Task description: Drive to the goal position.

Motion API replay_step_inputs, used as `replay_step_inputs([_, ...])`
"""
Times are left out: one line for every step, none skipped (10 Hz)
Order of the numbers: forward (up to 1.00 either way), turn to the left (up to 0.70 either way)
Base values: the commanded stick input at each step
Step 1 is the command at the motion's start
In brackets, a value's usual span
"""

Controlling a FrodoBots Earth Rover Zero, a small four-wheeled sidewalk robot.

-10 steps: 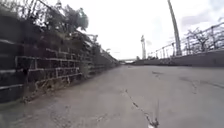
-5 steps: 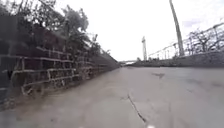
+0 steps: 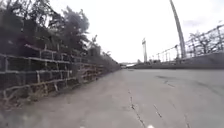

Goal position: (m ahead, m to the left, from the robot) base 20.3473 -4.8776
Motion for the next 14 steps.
replay_step_inputs([0.70, 0.00])
replay_step_inputs([0.70, 0.00])
replay_step_inputs([0.70, 0.00])
replay_step_inputs([0.70, 0.00])
replay_step_inputs([0.70, 0.00])
replay_step_inputs([0.70, 0.00])
replay_step_inputs([0.70, 0.00])
replay_step_inputs([0.70, 0.00])
replay_step_inputs([0.70, 0.00])
replay_step_inputs([0.70, 0.00])
replay_step_inputs([0.70, 0.00])
replay_step_inputs([0.70, 0.00])
replay_step_inputs([0.70, 0.00])
replay_step_inputs([0.70, 0.00])
